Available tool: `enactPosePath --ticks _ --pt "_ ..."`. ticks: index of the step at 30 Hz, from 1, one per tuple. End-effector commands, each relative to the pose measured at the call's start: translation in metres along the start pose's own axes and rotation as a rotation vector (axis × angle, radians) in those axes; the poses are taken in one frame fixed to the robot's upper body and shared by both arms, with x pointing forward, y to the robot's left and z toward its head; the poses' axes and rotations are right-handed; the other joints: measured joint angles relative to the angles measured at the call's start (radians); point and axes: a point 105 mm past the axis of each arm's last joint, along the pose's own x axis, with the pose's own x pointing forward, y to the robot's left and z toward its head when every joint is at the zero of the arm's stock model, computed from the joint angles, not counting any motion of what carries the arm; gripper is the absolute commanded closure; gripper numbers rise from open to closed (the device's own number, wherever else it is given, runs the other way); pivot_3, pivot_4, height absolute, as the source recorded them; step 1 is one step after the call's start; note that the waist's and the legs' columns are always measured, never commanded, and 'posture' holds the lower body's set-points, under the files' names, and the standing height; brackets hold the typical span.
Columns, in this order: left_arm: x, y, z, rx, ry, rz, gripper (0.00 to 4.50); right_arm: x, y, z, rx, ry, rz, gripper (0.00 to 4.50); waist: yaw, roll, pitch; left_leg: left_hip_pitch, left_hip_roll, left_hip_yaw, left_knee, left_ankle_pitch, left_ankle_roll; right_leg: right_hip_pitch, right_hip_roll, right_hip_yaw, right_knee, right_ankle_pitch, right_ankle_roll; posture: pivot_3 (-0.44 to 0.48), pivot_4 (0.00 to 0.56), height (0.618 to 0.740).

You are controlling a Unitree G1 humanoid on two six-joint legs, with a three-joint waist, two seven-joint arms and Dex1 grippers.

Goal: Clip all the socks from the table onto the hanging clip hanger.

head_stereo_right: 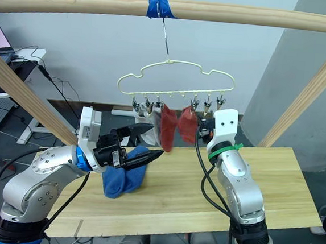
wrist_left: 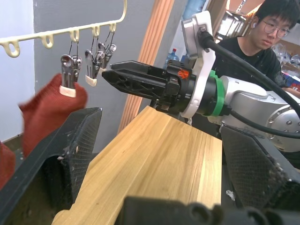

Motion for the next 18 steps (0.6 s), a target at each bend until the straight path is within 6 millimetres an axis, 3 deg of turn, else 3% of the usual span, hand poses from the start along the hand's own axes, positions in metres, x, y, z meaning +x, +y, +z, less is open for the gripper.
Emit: enactPosePath --ticks 1,18 --pt "0.000 -0.007 0.010 0.038 -0.031 -0.021 0.00 0.005 -0.001 0.015 -0.016 -0.069 -0.014 2.54 0.001 0.000 0.000 0.000 0.000 0.000 0.000 0.000 0.000 0.000 0.000 0.000 0.000 0.000 0.000 -0.104 0.202 0.740" --pt "-0.002 -0.009 0.011 0.039 -0.035 -0.020 0.00 0.019 -0.008 0.019 -0.028 -0.101 -0.078 2.54 0.004 0.000 0.000 0.000 0.000 0.000 0.000 0.000 0.000 0.000 0.000 0.000 0.000 0.000 0.000 -0.090 0.188 0.740"
